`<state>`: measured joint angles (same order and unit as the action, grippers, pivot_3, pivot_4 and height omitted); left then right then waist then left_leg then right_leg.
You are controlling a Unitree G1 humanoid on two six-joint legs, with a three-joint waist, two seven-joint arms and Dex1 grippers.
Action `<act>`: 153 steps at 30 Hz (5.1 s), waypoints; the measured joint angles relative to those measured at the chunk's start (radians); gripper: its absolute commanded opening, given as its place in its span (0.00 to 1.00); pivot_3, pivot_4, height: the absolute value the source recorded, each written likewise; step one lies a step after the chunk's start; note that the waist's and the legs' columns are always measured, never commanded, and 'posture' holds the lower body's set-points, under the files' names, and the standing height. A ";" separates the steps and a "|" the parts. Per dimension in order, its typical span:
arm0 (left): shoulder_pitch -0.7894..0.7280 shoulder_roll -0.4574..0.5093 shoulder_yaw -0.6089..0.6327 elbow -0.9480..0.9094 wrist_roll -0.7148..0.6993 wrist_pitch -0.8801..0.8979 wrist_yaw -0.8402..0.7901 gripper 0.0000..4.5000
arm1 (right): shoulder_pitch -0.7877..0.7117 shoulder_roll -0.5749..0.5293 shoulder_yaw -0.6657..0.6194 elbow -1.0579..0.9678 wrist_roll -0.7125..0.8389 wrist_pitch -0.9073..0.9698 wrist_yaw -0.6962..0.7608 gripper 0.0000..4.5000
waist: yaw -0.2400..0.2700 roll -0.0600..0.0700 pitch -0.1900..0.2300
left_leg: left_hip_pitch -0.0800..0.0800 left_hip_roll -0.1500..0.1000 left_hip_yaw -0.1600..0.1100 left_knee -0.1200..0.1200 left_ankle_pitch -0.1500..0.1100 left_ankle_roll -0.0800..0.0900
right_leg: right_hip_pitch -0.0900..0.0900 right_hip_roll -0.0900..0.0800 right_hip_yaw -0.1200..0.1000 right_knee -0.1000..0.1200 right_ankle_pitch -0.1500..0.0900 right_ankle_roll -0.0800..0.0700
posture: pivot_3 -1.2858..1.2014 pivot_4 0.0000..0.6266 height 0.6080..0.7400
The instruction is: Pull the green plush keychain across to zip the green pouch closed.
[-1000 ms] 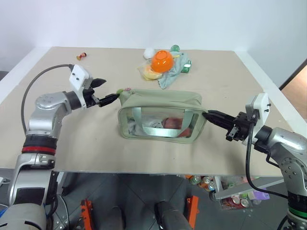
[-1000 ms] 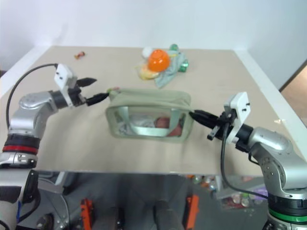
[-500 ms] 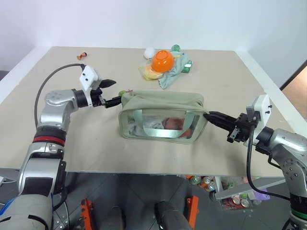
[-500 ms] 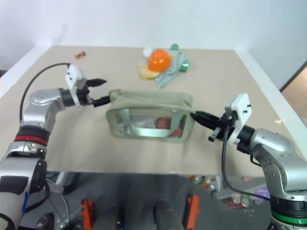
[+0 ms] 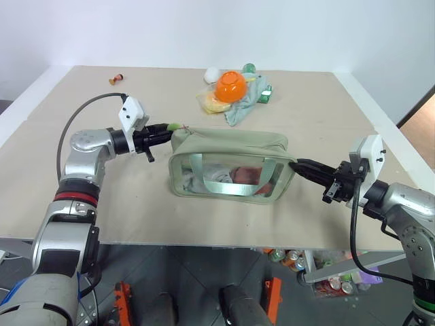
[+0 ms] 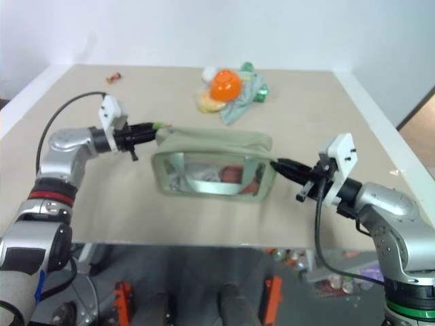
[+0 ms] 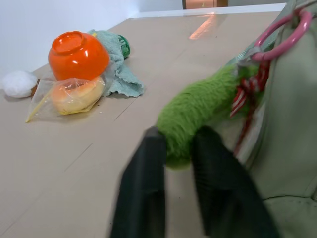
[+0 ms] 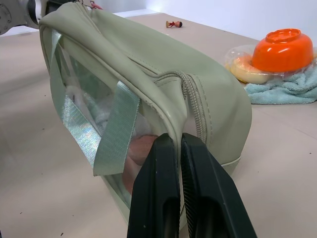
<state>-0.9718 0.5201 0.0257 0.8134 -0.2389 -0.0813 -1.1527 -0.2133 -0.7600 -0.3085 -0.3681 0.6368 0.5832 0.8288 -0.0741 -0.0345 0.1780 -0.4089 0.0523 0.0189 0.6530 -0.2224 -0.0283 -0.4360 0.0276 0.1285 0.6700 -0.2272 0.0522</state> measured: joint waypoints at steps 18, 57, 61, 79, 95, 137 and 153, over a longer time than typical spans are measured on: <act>-0.007 -0.041 0.008 -0.294 -0.028 -0.019 0.085 0.01 | -0.028 -0.018 0.010 -0.002 0.006 0.025 0.000 0.00 | 0.000 0.000 0.000 | 0.000 0.000 0.000 0.000 0.000 0.000 | 0.000 0.000 0.000 0.000 0.000 0.000 | 0.52 0.24 0.98; -0.053 0.107 -0.126 -0.509 -0.014 0.128 -0.154 0.98 | -0.037 -0.017 0.039 0.003 0.004 0.005 0.001 0.00 | -0.007 0.000 0.000 | 0.001 0.001 -0.001 0.000 0.000 0.000 | 0.000 0.001 0.000 0.002 0.000 0.000 | 0.52 0.24 0.98; -0.010 0.131 -0.104 -0.518 -0.006 0.136 -0.121 0.98 | -0.041 -0.017 0.042 0.008 0.004 0.003 0.007 0.00 | -0.007 0.000 0.000 | 0.001 0.001 -0.001 0.001 0.000 0.000 | 0.000 0.001 0.000 0.003 0.000 0.000 | 0.52 0.24 0.98; 0.468 0.202 0.224 -1.038 -0.411 0.754 0.182 0.98 | -0.074 -0.026 0.071 0.044 -0.006 -0.010 0.052 0.00 | -0.022 -0.003 0.001 | 0.004 0.001 -0.005 0.001 0.000 0.001 | 0.001 0.001 -0.005 0.011 -0.004 -0.002 | 0.52 0.24 0.98; 0.594 0.132 0.137 -1.149 -0.377 0.709 0.327 0.98 | -0.097 -0.026 0.081 0.052 -0.012 0.010 0.055 0.00 | -0.023 -0.003 0.001 | 0.005 0.000 -0.004 0.001 0.001 0.000 | 0.001 0.000 -0.003 0.011 -0.004 -0.003 | 0.52 0.24 0.98; 0.555 0.082 0.053 -1.044 -0.273 0.565 0.318 0.00 | -0.530 0.102 0.396 -0.019 0.012 0.166 -0.109 0.99 | -0.020 -0.005 0.000 | -0.002 -0.002 -0.005 0.000 0.001 0.002 | -0.004 -0.002 -0.003 0.010 -0.005 -0.003 | 0.52 0.24 0.98; 0.574 0.057 0.049 -1.076 -0.272 0.564 0.339 0.00 | -0.647 0.224 0.465 0.106 -0.153 0.130 -0.108 0.99 | -0.005 -0.004 0.000 | -0.002 -0.003 -0.006 0.000 0.001 0.001 | -0.004 -0.004 -0.005 0.010 -0.006 -0.003 | 0.52 0.24 0.98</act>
<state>-0.3978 0.5767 0.0750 -0.2629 -0.5110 0.4823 -0.8140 -0.8608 -0.5358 0.1562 -0.2618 0.4843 0.7136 0.7210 -0.0788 -0.0388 0.1785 -0.4104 0.0495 0.0132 0.6526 -0.2219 -0.0274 -0.4399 0.0238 0.1237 0.6796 -0.2334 0.0496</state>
